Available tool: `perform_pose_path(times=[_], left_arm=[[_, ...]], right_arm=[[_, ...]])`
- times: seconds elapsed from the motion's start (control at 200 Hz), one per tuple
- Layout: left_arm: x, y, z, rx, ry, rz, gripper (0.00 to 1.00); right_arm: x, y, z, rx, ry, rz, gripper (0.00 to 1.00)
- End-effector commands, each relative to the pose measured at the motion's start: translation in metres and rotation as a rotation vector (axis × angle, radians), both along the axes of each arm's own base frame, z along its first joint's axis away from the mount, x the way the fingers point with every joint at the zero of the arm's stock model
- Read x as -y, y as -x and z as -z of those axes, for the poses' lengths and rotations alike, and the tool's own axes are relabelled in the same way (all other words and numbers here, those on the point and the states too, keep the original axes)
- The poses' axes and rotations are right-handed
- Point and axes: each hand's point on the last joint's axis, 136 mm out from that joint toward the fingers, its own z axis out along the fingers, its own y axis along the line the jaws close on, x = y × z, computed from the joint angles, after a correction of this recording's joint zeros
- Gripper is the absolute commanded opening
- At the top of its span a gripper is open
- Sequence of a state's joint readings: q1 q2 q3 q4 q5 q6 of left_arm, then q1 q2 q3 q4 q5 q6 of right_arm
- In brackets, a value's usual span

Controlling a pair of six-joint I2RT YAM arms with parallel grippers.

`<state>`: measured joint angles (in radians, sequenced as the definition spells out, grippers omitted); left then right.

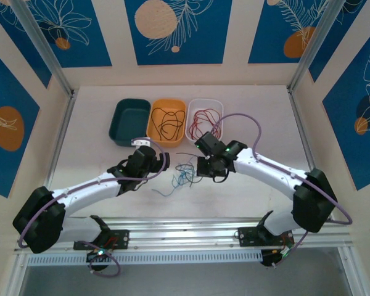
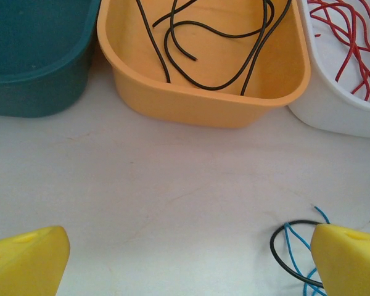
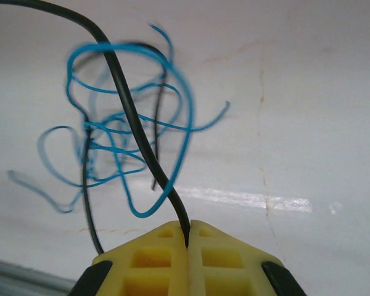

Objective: Untangle the cables

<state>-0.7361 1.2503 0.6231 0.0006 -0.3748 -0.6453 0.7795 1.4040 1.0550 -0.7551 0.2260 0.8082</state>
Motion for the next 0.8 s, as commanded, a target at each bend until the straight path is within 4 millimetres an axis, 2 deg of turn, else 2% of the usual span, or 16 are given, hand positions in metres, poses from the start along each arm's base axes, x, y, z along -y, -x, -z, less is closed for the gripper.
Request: perform_pose_path(times=[0.0,0.245,0.315,0.38,0.465,0.63,0.695,0.795], left_arm=[[0.003,-0.002,-0.016,0.040,0.022,0.016,1.00],[-0.010,-0.003,-0.025,0.062,0.032,-0.029,1.00],[-0.009,-0.004,-0.029,0.073,0.047,-0.024,1.00],[-0.003,-0.004,-0.037,0.107,0.072,0.017,1.00],[0.016,-0.001,-0.056,0.185,0.127,0.138,1.00],[0.052,0.021,-0.111,0.417,0.240,0.429,0.94],[0.060,0.028,-0.121,0.452,0.230,0.506,0.93],[0.058,0.023,-0.116,0.414,0.170,0.495,0.92]], right_arm=[[-0.002,0.012,-0.030,0.013,-0.032,-0.092,0.00],[-0.004,0.011,-0.109,0.127,-0.114,-0.191,0.00],[-0.006,0.011,-0.131,0.150,-0.160,-0.209,0.00],[-0.008,0.012,-0.143,0.141,-0.218,-0.228,0.00],[-0.007,0.011,-0.146,0.118,-0.258,-0.236,0.00],[0.002,0.008,-0.132,0.072,-0.227,-0.228,0.00],[0.005,0.006,-0.130,0.071,-0.229,-0.218,0.00],[0.006,0.003,-0.139,0.094,-0.249,-0.217,0.00]])
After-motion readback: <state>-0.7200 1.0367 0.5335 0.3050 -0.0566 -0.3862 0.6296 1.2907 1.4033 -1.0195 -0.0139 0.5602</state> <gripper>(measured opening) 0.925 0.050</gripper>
